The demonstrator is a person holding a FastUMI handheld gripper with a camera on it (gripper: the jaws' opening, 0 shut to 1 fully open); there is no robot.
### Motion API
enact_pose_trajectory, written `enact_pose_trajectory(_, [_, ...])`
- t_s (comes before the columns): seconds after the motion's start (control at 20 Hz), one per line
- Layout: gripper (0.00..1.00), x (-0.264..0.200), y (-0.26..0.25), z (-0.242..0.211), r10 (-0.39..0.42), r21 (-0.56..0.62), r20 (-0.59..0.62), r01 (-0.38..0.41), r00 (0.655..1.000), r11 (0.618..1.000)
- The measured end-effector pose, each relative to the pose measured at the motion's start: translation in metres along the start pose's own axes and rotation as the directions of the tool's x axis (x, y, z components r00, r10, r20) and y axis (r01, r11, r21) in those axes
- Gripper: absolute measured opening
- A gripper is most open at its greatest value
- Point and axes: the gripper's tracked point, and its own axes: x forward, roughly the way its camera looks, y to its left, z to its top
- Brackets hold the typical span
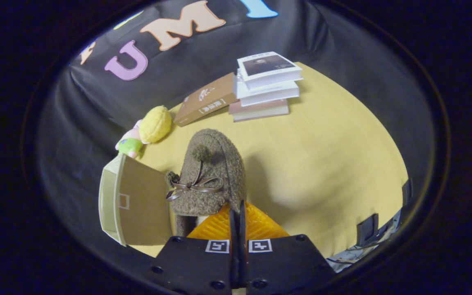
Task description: Open the storage box then place both shoes into the box .Put the left shoe in first, then the right shoe, with the right side of both shoes facing outward in a uniform manner.
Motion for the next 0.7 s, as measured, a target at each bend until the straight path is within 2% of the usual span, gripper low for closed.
enact_pose_trajectory(0.15, [0.04,-0.01,0.044,0.009,0.029,-0.039,0.031,-0.027,0.999,0.999])
enact_pose_trajectory(0.4, [0.04,-0.021,0.124,0.009,0.119,-0.071,0.045,-0.116,0.992,0.991])
enact_pose_trajectory(0.7, [0.04,-0.026,0.211,-0.003,0.204,-0.072,0.048,-0.201,0.978,0.977])
